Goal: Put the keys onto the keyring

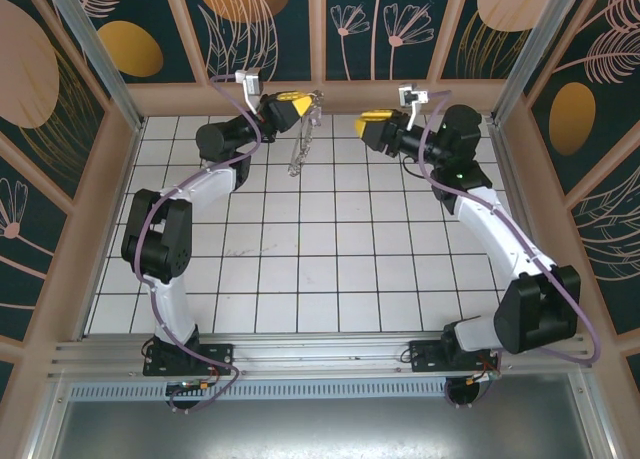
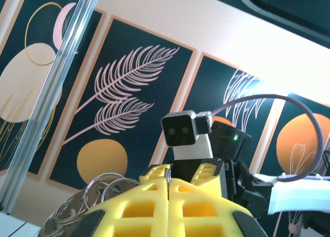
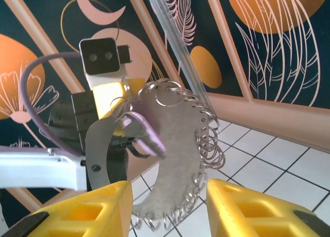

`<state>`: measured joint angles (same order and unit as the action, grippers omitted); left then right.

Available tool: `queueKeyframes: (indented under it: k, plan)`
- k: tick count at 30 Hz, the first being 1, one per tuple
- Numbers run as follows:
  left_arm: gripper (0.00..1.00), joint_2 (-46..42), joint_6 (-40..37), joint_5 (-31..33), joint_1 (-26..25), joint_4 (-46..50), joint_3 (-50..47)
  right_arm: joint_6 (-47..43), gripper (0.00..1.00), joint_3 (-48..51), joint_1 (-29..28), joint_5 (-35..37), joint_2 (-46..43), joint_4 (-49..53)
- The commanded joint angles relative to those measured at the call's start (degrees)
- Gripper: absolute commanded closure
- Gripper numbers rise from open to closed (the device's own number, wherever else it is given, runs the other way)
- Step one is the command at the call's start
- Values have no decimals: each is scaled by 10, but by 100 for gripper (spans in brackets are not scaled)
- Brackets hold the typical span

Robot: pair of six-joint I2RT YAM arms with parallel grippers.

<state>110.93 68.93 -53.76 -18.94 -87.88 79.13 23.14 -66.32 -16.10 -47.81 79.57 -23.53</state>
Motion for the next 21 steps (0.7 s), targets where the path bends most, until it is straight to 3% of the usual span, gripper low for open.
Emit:
queueKeyframes:
  k: [1, 6, 21]
  plan:
    - [100, 8, 40, 23, -3, -88, 0, 39, 56, -9, -16, 8, 22, -69]
    - [100, 12, 52, 31, -4, -91, 5, 26, 51, -25, -48, -4, 43, -92]
    - [100, 14, 64, 34, -15, -89, 8, 17, 51, -104, -86, -25, 125, -92]
